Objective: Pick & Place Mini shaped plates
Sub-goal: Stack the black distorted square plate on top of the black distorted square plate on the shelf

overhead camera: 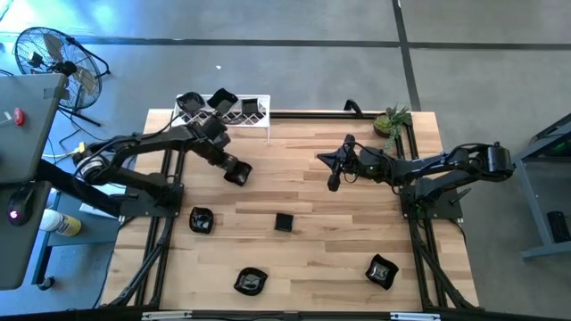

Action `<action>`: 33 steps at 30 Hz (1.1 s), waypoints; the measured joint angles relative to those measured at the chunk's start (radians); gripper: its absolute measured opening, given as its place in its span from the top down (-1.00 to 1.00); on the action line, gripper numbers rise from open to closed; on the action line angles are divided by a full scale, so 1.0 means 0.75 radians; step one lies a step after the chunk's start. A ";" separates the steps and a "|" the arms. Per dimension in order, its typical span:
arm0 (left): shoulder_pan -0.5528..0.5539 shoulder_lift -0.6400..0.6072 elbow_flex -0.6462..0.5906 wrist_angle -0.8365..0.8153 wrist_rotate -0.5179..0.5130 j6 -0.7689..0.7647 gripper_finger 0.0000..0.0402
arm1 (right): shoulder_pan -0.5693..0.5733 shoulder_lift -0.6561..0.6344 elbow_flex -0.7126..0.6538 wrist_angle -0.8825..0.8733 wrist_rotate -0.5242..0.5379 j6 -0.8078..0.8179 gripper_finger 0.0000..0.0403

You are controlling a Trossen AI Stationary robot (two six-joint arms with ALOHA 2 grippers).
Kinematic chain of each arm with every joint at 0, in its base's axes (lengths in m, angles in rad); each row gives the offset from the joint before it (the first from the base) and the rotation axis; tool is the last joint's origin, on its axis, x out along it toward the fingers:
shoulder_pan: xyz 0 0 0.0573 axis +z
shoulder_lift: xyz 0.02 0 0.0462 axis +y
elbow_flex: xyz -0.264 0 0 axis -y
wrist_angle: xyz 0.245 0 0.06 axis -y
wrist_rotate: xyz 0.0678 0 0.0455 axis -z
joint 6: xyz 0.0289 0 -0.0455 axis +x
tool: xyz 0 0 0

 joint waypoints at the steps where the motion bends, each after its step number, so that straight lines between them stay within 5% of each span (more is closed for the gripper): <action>1: 0.015 -0.009 0.012 -0.029 0.004 0.027 1.00 | 0.000 0.000 0.000 0.000 0.000 0.000 0.97; 12: 0.038 -0.111 0.037 -0.215 0.016 0.105 0.96 | 0.000 0.000 0.000 0.001 0.000 -0.001 0.96; 24: 0.032 -0.110 0.208 -0.549 -0.192 0.276 0.65 | 0.000 0.000 0.000 0.001 0.000 0.000 0.97; 33: -0.354 -0.132 0.343 -0.604 -0.263 0.312 0.65 | 0.000 0.000 0.000 0.001 0.000 -0.001 0.99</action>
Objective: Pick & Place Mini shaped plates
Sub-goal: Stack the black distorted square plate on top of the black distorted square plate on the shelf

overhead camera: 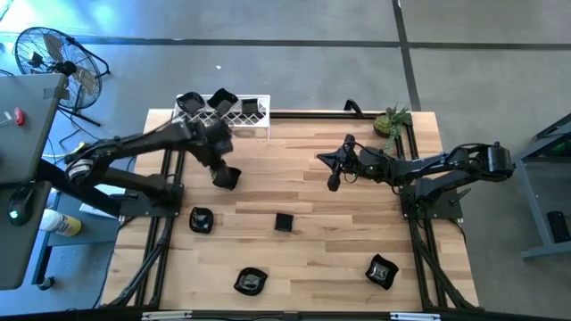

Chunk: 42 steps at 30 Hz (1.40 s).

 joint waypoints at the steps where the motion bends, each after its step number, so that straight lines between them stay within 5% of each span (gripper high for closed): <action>1: -0.055 0.000 0.000 0.002 -0.020 -0.003 0.65 | 0.000 0.000 0.000 0.000 0.001 0.000 0.99; 12: -0.447 0.078 0.000 0.110 -0.110 -0.323 0.64 | 0.000 0.000 0.000 0.000 0.004 0.001 0.99; 19: -0.455 0.187 -0.001 0.172 -0.076 -0.462 0.62 | 0.000 0.000 0.000 0.000 0.004 0.001 0.97; 29: -0.456 0.301 -0.001 0.173 -0.151 -0.394 0.24 | 0.001 0.000 0.000 0.001 0.000 0.001 0.97; 42: -0.456 0.370 -0.028 0.170 -0.209 -0.369 0.45 | 0.000 0.000 0.000 0.000 -0.001 0.001 0.97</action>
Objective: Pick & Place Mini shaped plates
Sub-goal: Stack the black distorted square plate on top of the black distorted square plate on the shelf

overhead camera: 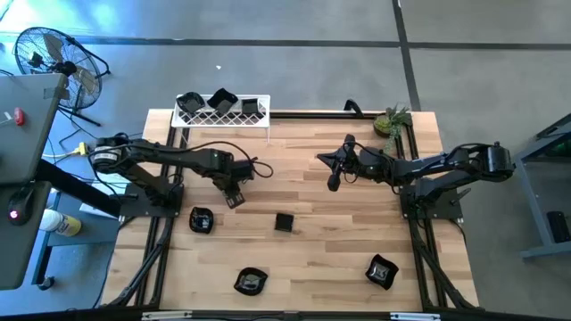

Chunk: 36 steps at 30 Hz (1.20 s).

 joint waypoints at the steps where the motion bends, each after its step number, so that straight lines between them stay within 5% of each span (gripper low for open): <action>1: 0.000 0.000 -0.007 0.012 -0.001 -0.001 0.44 | 0.000 0.000 0.000 0.000 0.000 0.000 0.97; 12: 0.000 0.001 -0.068 0.095 -0.037 0.012 0.48 | 0.000 0.000 0.000 0.000 0.000 0.000 0.98; 24: 0.000 0.000 -0.067 0.115 -0.009 0.045 0.97 | 0.000 0.000 0.000 0.000 0.000 0.000 0.98; 36: 0.000 -0.060 0.141 -0.088 -0.001 0.118 0.99 | 0.000 0.000 0.000 0.000 0.000 0.000 0.98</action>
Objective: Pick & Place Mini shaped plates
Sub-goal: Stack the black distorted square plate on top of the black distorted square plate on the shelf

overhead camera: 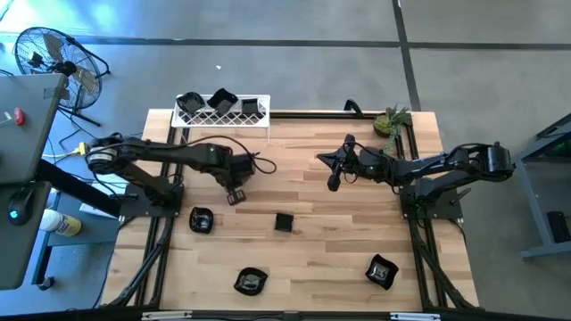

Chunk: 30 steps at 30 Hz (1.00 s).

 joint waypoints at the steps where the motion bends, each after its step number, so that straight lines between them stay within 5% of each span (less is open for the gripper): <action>1: 0.000 -0.013 0.029 -0.016 -0.003 0.007 0.99 | 0.000 0.000 0.000 0.000 0.000 0.000 0.98; 21: 0.039 -0.068 0.761 -0.727 -0.449 0.177 1.00 | 0.000 0.000 0.000 0.000 0.000 0.000 0.99; 30: 0.350 -0.067 0.870 -0.684 -0.557 0.492 1.00 | 0.000 0.000 0.000 0.000 0.000 0.000 0.97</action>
